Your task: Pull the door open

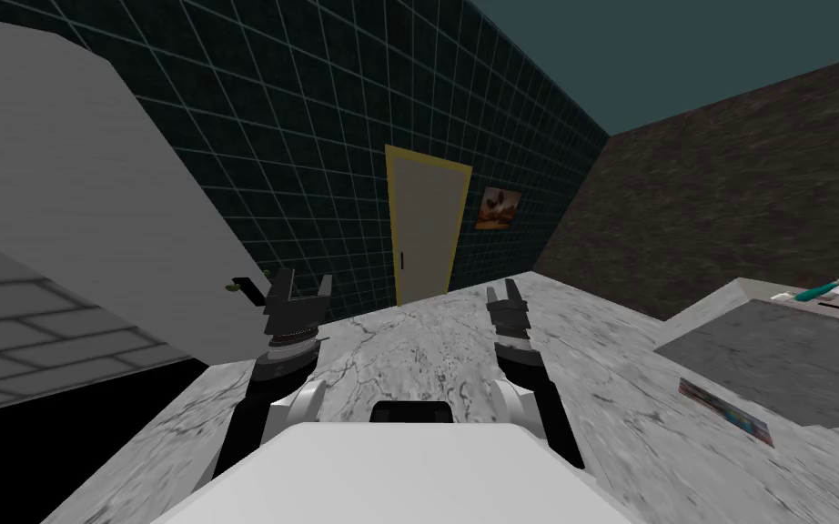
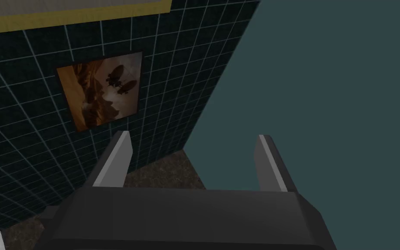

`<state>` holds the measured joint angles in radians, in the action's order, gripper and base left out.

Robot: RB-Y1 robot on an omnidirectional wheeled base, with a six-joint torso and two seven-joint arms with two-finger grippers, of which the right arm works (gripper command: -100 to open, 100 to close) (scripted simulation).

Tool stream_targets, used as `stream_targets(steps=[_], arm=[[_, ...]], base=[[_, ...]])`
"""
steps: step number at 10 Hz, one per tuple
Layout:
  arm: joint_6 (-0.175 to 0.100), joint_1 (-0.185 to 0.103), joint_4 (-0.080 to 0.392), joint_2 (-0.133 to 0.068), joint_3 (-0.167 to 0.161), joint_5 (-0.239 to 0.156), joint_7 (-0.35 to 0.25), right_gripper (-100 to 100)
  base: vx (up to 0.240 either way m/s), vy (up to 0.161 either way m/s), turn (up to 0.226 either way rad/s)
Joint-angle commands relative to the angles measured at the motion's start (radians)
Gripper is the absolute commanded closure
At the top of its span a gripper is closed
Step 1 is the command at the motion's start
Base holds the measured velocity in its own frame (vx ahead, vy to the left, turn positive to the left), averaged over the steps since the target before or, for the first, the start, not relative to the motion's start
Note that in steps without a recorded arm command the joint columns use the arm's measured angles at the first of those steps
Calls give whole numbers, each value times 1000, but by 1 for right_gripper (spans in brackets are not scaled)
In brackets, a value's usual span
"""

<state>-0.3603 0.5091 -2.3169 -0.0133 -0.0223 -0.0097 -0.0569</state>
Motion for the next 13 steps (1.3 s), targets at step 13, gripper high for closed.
stream_targets(steps=[13], arm=[[-157,-38,269,-108,-111,-239,-248,-100]], base=[[146,30,128]])
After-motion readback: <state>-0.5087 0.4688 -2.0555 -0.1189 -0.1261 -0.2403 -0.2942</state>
